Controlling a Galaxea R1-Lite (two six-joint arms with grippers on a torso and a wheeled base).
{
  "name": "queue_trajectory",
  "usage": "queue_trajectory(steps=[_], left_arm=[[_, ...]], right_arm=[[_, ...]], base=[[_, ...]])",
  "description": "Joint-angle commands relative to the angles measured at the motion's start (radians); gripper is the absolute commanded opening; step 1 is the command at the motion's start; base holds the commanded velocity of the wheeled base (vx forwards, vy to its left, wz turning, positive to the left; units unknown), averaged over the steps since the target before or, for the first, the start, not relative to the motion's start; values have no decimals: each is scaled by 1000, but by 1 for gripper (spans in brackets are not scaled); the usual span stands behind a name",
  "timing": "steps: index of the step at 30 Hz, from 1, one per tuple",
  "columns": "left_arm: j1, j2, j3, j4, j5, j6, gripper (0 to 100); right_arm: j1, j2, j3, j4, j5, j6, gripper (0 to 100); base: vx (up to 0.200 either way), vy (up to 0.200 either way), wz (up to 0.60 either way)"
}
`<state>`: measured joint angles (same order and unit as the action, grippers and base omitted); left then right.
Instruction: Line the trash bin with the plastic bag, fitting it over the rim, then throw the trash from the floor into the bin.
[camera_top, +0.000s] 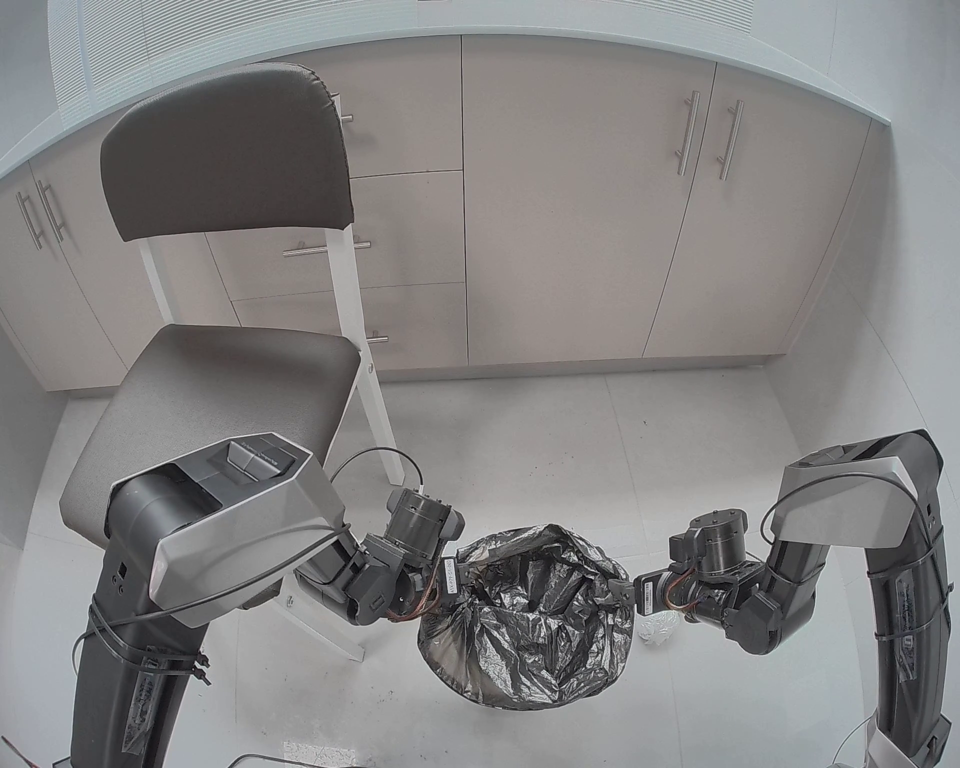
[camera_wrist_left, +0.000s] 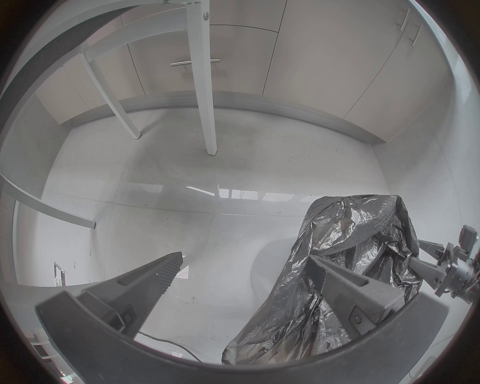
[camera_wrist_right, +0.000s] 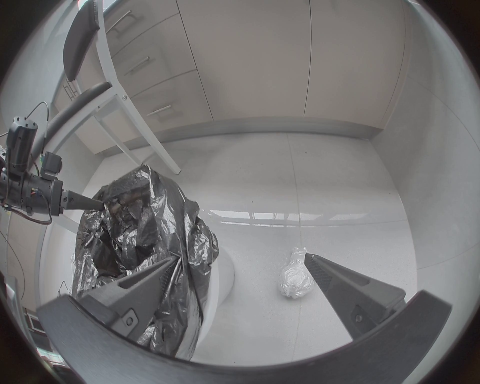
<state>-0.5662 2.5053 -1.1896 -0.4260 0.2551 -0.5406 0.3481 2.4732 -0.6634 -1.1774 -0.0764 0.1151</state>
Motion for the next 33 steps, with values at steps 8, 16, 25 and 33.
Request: queue_trajectory(steps=[8,16,25,33], left_arm=[[-61,-40,65,0,0,-24,100],[-95,-59,97,1,-2,-45,100],[-115,-62,108,1,-4,-56,100],[-113,-59,107,0,-5,-56,100]], right_arm=[[-26,-30,100,9,-5,-2,100],[-32,-51,166,1,-2,-2,100],[-32,-57,180,10,0,-2,100],[-66,-56,166,5,-11,-2,100]], base=[[0,0,0],[0,0,0],[0,0,0],[0,0,0]])
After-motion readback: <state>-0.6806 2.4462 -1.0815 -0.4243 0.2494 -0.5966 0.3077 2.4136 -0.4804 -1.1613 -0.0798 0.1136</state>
